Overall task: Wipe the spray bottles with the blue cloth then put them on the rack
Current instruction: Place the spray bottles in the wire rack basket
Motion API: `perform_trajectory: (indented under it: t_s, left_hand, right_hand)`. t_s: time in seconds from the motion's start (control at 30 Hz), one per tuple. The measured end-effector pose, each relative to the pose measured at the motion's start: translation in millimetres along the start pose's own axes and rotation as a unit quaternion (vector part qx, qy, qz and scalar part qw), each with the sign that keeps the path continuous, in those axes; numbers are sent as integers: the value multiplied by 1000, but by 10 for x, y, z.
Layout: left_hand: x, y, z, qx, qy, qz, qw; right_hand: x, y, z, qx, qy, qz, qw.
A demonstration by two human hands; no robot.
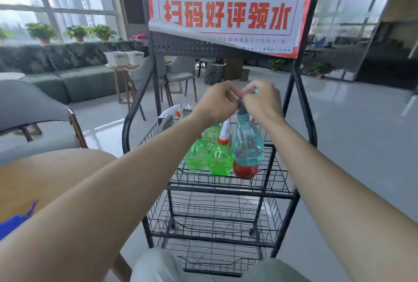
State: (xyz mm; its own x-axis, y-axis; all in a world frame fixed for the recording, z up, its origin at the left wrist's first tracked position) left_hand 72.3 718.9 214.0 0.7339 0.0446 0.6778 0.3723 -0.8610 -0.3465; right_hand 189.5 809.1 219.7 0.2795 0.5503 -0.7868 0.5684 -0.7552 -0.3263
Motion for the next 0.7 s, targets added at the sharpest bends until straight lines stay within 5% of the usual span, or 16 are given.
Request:
perform_trajectory:
  t_s: [0.57, 0.7]
  left_hand:
    - [204, -487, 785, -16, 52, 21, 998]
    - [177, -487, 1002, -86, 34, 27, 995]
  right_hand:
    - [699, -175, -418, 36, 15, 25, 999]
    - [822, -167, -394, 1, 47, 49, 998]
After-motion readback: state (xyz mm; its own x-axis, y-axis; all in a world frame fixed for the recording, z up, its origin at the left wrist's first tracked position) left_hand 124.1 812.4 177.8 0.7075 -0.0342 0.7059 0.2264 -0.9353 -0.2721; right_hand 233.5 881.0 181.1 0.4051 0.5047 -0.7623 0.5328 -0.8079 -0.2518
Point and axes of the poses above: each hand's wrist, its own y-axis away from the middle knuckle, its own z-axis out of the palm, x = y × z, the point moved 8 cm from there along -y, towards the middle knuckle, and after that the axes turned 10 degrees about -x, right-handed, at the moved point
